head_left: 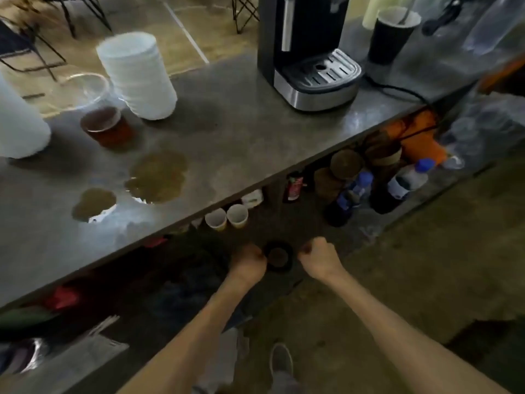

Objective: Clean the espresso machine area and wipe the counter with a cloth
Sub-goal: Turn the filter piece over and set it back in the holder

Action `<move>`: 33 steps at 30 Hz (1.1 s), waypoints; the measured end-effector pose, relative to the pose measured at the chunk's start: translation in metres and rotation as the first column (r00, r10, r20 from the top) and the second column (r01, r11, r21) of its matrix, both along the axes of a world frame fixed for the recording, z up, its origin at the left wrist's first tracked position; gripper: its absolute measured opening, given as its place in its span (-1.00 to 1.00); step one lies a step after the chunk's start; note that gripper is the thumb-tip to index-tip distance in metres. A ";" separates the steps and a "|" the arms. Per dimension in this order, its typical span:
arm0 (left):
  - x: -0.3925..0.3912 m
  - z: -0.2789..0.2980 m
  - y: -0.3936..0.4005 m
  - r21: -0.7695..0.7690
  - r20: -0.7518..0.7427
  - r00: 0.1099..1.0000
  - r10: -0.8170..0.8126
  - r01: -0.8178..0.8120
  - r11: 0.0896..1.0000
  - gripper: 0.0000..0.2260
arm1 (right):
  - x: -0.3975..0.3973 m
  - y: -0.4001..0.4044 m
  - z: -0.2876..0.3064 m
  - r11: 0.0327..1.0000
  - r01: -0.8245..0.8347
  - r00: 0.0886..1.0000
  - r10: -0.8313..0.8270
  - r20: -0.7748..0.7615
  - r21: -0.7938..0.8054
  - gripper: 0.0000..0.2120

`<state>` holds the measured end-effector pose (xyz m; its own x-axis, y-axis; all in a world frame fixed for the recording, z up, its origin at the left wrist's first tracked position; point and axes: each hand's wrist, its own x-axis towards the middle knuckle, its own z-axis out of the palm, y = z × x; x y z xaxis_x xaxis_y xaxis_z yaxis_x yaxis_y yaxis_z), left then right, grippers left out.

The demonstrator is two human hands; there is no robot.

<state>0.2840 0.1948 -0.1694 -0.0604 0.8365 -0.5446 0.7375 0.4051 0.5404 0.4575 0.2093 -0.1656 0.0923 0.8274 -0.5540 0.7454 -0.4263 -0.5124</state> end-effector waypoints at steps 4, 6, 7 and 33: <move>0.009 -0.051 0.012 -0.122 -0.046 0.999 0.011 -0.017 0.992 -0.78 | -0.002 0.007 -0.069 0.992 -0.064 0.996 0.071 0.062 -0.105 -0.68; 0.014 -0.065 0.015 -0.111 -0.043 0.996 0.079 -0.084 0.990 -0.77 | -0.008 0.012 -0.088 0.988 -0.093 0.992 0.102 0.067 -0.127 -0.71; 0.017 -0.070 0.017 -0.105 -0.050 0.993 0.109 -0.114 0.988 -0.78 | -0.012 0.014 -0.095 0.989 -0.067 0.996 0.074 0.052 -0.131 -0.72; -0.042 0.201 -0.019 0.315 0.453 0.867 0.210 -0.376 0.872 -0.95 | -0.029 0.003 0.194 0.911 0.101 0.861 0.121 -0.494 0.400 -0.89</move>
<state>0.2415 0.1754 0.0321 -0.1877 0.9578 -0.2179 0.3097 0.2682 0.9122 0.4283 0.2119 0.0282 -0.1127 0.9833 -0.1427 0.3432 -0.0963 -0.9343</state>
